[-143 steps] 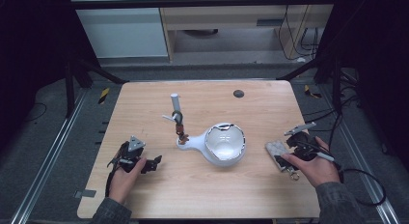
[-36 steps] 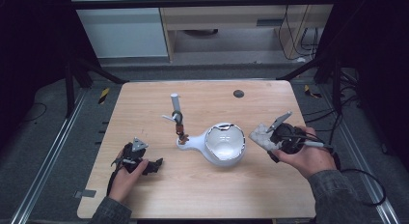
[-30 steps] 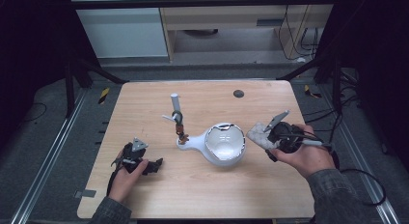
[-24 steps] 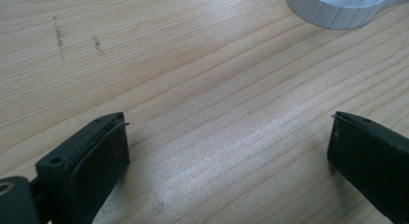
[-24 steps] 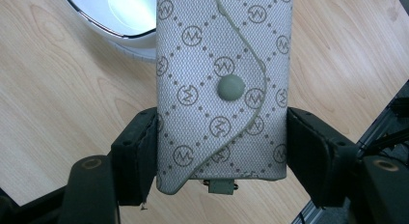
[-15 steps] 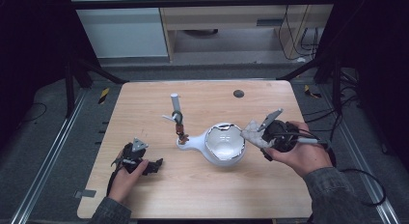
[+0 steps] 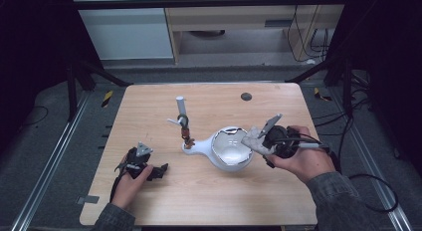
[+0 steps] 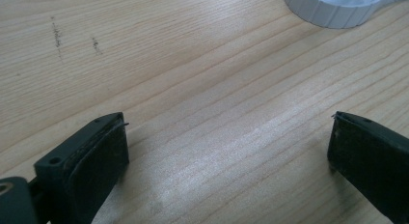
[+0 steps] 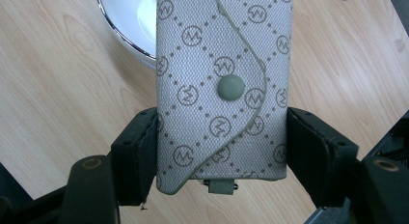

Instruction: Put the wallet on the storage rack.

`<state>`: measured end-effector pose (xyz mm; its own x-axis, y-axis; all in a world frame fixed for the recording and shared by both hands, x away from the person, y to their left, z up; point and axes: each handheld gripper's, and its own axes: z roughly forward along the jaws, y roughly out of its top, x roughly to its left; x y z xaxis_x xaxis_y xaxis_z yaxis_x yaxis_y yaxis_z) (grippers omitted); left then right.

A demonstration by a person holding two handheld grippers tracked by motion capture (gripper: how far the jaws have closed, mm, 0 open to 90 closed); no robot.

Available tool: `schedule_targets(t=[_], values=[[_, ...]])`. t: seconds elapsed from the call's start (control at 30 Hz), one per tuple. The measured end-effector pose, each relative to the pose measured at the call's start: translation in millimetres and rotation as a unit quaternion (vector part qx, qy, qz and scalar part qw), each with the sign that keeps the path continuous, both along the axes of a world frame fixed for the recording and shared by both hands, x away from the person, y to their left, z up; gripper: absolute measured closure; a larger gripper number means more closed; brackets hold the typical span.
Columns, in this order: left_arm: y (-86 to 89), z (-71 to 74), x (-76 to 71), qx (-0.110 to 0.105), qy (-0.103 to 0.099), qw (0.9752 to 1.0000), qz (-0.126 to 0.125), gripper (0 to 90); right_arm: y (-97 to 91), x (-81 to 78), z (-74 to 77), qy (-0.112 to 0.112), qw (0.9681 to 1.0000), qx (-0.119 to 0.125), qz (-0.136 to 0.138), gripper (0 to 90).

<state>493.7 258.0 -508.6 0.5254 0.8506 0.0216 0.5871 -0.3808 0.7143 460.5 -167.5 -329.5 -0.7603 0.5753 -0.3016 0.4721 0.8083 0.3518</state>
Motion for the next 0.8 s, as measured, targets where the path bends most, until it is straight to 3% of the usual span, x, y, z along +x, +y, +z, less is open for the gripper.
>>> schedule_targets(t=[0.37,0.8], values=[[-0.2,-0.1,0.0,0.0,0.0,1.0,0.0,0.0,17.8,3.7,-2.0,0.01,0.9998,-0.011,0.016,31.6],[-0.1,-0.1,0.1,0.0,0.0,1.0,-0.001,0.0,36.4,8.7,-14.9,0.03,0.9982,-0.036,0.036,31.6]])
